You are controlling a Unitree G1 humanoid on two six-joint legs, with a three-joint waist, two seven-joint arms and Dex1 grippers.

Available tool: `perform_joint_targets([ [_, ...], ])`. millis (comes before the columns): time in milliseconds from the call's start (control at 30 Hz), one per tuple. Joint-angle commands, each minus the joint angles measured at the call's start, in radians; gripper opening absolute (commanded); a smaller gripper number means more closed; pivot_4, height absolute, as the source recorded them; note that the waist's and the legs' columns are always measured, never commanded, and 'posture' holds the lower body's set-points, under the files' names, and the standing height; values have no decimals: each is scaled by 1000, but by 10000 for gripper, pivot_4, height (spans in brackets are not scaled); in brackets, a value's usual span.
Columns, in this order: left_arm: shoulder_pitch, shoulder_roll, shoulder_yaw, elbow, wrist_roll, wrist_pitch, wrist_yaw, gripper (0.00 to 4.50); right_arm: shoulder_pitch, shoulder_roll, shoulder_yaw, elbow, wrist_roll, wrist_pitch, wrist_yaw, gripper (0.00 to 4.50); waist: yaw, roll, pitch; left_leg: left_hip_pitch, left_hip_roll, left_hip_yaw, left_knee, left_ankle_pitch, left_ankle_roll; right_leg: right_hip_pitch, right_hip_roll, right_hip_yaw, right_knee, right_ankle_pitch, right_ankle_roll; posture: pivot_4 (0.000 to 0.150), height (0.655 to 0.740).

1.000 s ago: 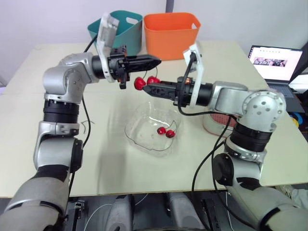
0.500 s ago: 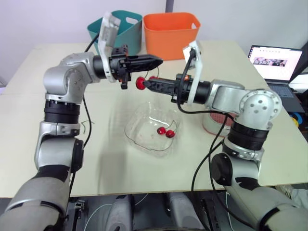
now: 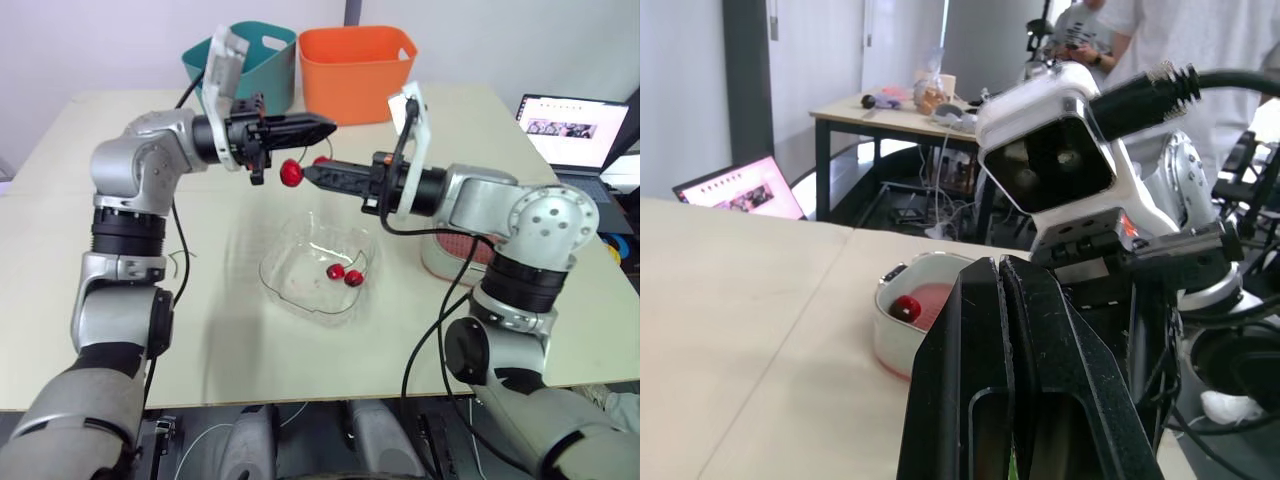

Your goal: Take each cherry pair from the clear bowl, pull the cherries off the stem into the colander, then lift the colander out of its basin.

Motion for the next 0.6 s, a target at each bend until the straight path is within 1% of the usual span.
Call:
perform_joint_targets([
  [33, -48, 10, 35, -2, -8, -29, 5, 0, 25, -22, 29, -56, 37, 12, 19, 9103, 0, 0, 0, 0, 0, 0, 0, 0, 0, 0, 0, 0, 0, 0, 0, 1500, 7400],
  [167, -52, 11, 33, 8, -7, -37, 4, 0, 61, -44, 62, -84, 47, 15, 28, 9103, -1, 0, 0, -1, 0, 0, 0, 0, 0, 0, 0, 0, -2, 0, 0, 1500, 7400],
  [300, -41, 16, 25, -2, -3, -38, -1, 0, 80, -79, 55, -109, 63, 12, 34, 9103, 1, 0, 0, -1, 0, 0, 0, 0, 0, 0, 0, 0, -2, 0, 0, 1500, 7400],
  [333, -37, 17, 24, -6, -2, -39, -1, 0, 82, -105, 47, -120, 59, -3, 36, 9103, 1, 0, 0, -1, 0, 0, 0, 0, 0, 0, 0, 0, -3, 0, 0, 1500, 7400],
  [433, -18, 24, 18, -24, 4, -41, -3, 0, 90, -248, -1, -142, -4, -105, 46, 9103, 4, 0, 0, -2, 0, 0, 0, 0, 0, 1, 0, 0, -5, 0, 0, 1500, 7400],
  [467, -11, 26, 17, -31, 5, -43, -2, 0, 113, -304, -14, -155, -62, -199, 59, 9103, 4, 0, 0, -2, 0, 0, 0, 0, 0, 1, -1, 0, -6, 0, 0, 1500, 7400],
  [533, 2, 27, 15, -43, 6, -47, 0, 0, 178, -430, -25, -161, -128, -308, 125, 9103, 5, 0, 0, -2, 0, 0, 0, 0, 0, 2, -1, 0, -9, 0, 0, 1500, 7400],
  [600, 13, 26, 14, -54, 6, -52, 6, 0, 251, -546, -25, -149, -173, -374, 194, 9103, 8, 0, 0, -3, 0, 1, -1, 0, 0, 3, -1, 0, -11, 0, 1, 1500, 7400],
])
